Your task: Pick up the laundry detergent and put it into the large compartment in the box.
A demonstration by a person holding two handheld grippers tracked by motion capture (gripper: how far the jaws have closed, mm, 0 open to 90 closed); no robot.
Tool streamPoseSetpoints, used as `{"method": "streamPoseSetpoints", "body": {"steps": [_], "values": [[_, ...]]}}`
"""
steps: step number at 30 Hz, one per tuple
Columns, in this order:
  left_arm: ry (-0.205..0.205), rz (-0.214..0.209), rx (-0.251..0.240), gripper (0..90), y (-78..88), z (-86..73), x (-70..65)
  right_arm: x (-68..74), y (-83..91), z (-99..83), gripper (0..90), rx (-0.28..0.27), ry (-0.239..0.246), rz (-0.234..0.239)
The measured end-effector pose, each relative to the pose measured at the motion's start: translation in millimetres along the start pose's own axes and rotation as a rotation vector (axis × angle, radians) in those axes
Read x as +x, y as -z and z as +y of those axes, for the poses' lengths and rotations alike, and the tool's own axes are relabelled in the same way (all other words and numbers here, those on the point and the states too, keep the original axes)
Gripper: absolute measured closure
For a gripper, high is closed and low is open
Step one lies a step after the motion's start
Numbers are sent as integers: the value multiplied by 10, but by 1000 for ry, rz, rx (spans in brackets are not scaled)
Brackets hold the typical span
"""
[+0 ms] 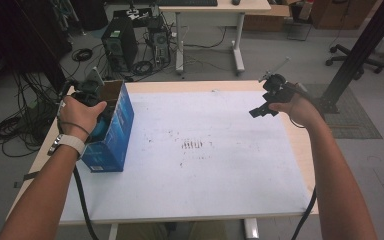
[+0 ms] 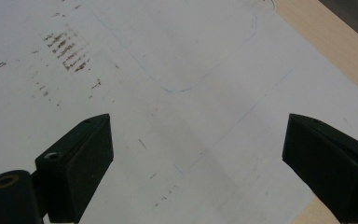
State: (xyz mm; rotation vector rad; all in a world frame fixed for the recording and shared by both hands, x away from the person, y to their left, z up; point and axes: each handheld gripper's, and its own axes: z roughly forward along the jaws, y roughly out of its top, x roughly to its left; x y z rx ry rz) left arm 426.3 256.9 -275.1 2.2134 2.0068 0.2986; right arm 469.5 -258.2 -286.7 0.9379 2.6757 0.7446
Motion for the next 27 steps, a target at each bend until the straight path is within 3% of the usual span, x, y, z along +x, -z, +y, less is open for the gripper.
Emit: {"method": "streamPoseSetpoints", "body": {"steps": [27], "values": [[-6, -9, -13, 246, -3, -14, 53, 12, 4, -18, 88, 1, -3, -1]]}}
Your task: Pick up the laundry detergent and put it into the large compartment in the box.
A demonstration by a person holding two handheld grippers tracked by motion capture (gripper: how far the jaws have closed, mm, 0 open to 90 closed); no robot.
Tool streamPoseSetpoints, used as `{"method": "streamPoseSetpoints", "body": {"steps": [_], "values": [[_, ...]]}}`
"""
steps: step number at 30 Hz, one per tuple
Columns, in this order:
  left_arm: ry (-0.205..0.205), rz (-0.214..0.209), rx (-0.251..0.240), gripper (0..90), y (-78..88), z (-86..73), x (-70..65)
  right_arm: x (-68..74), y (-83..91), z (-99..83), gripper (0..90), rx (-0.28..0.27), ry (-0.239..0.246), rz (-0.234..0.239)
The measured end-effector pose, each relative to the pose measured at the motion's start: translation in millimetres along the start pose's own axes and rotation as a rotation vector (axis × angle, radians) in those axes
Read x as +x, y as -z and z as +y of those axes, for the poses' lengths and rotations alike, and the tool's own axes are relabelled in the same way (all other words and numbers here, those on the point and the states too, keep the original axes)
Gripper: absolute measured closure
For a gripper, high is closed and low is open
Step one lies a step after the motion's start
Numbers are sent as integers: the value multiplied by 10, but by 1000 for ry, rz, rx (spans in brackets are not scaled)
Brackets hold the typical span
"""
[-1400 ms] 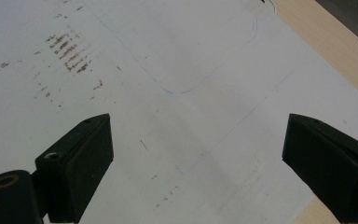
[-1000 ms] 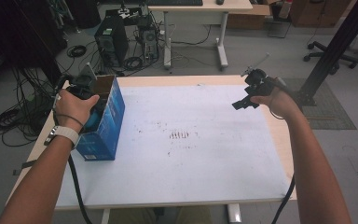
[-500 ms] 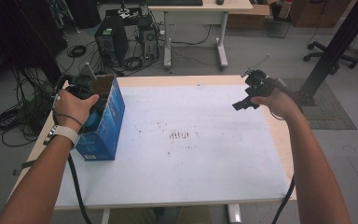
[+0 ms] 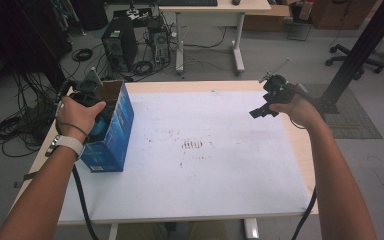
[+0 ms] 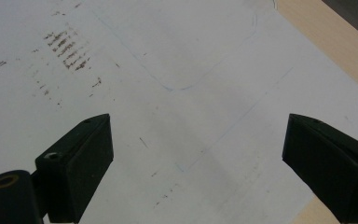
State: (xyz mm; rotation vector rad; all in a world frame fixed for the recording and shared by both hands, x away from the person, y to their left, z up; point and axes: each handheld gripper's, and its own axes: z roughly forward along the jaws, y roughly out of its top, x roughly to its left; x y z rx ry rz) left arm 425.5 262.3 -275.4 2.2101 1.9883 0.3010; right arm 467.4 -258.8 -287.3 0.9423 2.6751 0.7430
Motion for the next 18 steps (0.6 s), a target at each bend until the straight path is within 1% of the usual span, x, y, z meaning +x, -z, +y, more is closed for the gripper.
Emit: {"method": "streamPoseSetpoints", "body": {"steps": [8, 9, 10, 11, 18], "values": [[-9, -5, -6, 242, 31, -7, 3, 7, 15, -4, 88, -3, 0, -2], [-9, -2, -8, 241, 37, -8, 3, 8, 17, -4, 88, -2, 1, -2], [-10, 8, -10, 221, 48, -7, 6, 8, 19, -4, 88, -3, 0, -2], [-10, 6, -16, 207, 60, -7, 9, 10, 21, -5, 88, -4, -1, -2], [-16, -3, -17, 199, 90, -12, 10, 22, 26, -3, 88, -4, 2, -2]]}}
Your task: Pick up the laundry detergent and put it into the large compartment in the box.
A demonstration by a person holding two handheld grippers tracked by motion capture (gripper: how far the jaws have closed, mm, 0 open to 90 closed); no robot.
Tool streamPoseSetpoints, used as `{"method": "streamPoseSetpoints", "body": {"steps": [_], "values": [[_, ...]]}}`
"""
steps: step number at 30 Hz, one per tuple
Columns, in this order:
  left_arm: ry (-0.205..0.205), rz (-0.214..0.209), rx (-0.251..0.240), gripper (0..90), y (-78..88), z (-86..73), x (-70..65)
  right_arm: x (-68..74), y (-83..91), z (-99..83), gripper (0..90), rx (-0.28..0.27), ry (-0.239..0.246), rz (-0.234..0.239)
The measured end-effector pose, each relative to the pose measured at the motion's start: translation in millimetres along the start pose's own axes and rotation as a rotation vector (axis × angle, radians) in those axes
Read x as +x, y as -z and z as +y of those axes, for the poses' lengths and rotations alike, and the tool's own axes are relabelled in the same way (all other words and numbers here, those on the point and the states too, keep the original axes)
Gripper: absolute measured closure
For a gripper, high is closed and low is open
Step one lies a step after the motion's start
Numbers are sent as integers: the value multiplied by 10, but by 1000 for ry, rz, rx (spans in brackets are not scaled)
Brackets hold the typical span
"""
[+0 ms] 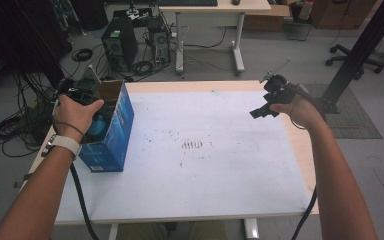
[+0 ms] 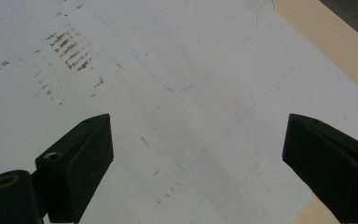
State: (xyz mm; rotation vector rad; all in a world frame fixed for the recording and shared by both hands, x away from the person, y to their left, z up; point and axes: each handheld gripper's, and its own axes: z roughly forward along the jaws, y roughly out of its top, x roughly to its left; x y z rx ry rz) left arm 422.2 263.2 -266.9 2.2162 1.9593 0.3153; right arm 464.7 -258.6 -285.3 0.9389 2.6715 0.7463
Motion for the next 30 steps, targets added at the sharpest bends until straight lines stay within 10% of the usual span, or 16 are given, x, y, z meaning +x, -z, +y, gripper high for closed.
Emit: {"method": "streamPoseSetpoints", "body": {"steps": [30], "values": [[-29, -22, -24, 113, 159, -3, -24, 13, 54, -18, 88, -8, -3, -5]]}}
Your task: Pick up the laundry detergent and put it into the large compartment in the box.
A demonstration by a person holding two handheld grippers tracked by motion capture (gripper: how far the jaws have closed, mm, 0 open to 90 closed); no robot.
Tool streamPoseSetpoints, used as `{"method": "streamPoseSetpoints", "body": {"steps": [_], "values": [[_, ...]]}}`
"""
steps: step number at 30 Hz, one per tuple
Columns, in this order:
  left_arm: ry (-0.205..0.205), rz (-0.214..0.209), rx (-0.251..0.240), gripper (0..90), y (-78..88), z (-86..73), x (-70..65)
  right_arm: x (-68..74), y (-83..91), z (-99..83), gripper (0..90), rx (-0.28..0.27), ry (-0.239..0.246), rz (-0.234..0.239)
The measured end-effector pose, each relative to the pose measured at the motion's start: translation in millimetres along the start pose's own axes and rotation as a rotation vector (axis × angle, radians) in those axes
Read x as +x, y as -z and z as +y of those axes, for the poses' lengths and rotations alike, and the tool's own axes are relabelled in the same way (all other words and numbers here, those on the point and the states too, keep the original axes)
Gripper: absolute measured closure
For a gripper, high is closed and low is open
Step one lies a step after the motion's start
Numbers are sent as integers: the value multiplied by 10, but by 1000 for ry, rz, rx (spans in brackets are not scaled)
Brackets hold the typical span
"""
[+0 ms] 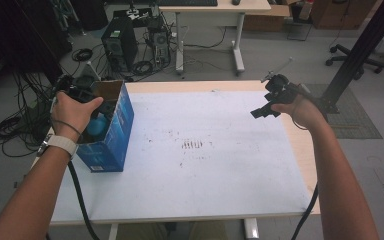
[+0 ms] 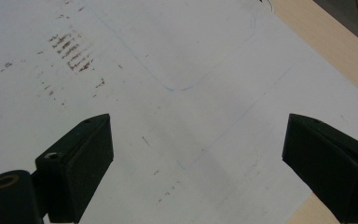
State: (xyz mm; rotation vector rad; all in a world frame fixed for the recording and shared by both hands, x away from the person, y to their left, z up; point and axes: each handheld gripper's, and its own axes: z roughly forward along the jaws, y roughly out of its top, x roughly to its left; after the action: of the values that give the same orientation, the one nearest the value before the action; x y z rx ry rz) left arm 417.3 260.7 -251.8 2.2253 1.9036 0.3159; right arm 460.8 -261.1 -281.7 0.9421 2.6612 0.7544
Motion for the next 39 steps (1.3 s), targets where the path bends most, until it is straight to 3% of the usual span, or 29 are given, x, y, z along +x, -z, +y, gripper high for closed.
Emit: {"method": "streamPoseSetpoints", "body": {"steps": [22, 39], "values": [[-61, -11, -17, 113, 335, 8, -106, 21, 55, 1, 88, -7, 3, -2], [-128, -19, -26, 113, 613, 7, -301, 47, 93, 18, 89, -10, 7, -4]]}}
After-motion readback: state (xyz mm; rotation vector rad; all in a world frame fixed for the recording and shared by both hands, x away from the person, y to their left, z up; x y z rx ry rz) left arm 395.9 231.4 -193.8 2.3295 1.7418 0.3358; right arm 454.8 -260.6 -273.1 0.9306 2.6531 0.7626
